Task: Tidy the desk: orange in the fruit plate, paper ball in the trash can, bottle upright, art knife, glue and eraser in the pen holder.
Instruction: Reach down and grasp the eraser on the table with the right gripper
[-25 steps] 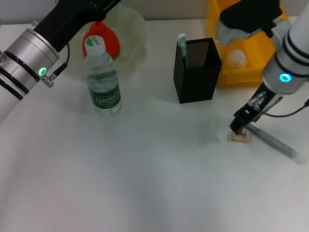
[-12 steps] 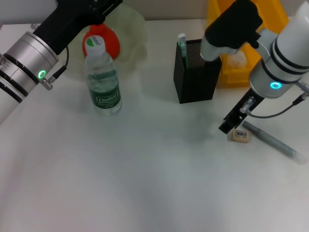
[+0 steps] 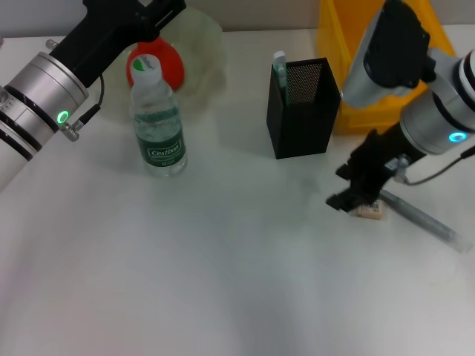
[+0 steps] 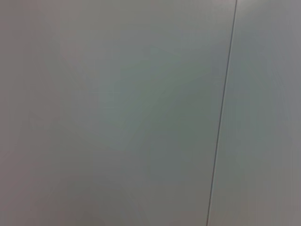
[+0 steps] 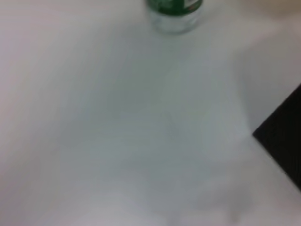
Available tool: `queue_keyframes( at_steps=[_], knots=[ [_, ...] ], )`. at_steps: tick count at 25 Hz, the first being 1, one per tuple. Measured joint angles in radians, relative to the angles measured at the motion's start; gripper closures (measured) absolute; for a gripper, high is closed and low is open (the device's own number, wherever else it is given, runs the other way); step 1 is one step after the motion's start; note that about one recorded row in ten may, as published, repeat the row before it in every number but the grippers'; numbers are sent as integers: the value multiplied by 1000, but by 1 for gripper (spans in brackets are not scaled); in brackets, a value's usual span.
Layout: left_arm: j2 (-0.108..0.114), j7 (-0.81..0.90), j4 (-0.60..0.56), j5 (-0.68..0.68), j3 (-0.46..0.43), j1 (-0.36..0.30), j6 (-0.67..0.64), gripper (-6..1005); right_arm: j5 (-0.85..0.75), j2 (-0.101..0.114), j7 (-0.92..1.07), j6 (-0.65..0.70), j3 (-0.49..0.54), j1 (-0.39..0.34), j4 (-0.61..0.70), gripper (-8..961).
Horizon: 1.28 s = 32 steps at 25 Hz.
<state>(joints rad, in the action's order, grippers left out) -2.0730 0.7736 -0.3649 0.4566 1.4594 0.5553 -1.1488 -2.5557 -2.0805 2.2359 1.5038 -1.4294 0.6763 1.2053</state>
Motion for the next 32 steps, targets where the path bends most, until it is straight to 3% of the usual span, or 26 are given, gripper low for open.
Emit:
queue_keyframes(
  at_steps=[11, 32],
  knots=[
    [1, -12, 0, -6, -1, 7, 5, 197, -78, 0, -20, 17, -8, -31, 31, 409],
    [-4, -12, 1, -7, -1, 10, 17, 199, -121, -4, -14, 25, -76, -12, -1, 409]
  ],
)
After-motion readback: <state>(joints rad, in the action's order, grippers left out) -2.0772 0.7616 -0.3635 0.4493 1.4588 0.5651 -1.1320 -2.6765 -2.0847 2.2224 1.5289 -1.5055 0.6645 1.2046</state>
